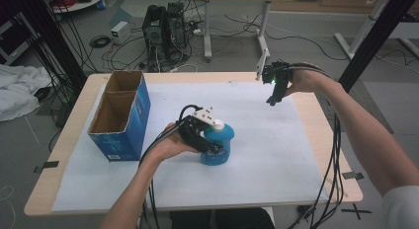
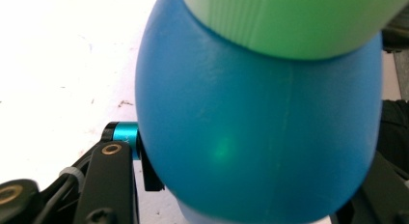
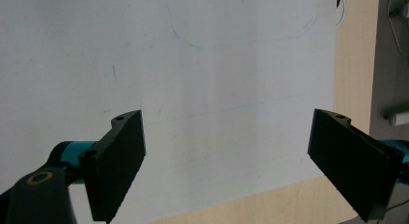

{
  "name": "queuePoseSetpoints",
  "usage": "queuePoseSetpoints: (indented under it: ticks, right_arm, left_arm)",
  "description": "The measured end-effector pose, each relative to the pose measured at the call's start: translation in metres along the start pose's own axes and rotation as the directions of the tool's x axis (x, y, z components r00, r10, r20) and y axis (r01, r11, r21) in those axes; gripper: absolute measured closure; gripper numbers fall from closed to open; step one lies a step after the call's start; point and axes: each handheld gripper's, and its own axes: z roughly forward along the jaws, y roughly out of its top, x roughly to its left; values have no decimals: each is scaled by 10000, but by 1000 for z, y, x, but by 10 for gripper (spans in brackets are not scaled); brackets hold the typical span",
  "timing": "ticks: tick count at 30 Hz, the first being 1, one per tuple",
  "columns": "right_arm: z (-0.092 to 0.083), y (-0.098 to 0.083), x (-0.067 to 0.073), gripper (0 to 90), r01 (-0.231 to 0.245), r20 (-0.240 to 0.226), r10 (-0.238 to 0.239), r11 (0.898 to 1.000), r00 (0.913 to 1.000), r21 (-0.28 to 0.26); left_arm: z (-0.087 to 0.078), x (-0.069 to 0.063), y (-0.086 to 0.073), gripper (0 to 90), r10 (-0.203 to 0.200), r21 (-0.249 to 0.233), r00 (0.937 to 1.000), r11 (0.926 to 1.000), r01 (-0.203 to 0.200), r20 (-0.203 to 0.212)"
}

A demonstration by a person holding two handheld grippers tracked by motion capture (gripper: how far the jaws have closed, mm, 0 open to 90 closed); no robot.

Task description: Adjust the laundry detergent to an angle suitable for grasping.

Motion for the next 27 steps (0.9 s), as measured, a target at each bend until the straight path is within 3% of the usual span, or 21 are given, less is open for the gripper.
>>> queuePoseSetpoints:
  ticks: [8,12,17,22,27]
  right_arm:
    - [1,0,0,123,-39,-1,39,10000,10000,-24]
    - [1,1,-1,123,127,14,-127,9999,9999,12]
    - [1,3,1,123,175,23,-175,9998,9998,2]
    - [0,3,2,123,-72,15,72,10000,10000,-39]
    - [0,3,0,123,174,5,-174,9998,9998,-6]
  left_arm:
    - [-1,-1,-5,442,145,-129,9998,9998,-144,94]
    - [-2,-2,-8,438,-67,-249,10000,9997,67,24]
    - [-1,-3,-9,435,-3,-345,10000,9994,4,16]
    - [-2,-1,-9,434,98,-327,9999,9994,-97,33]
    - [-2,0,-9,432,75,-301,10000,9995,-74,50]
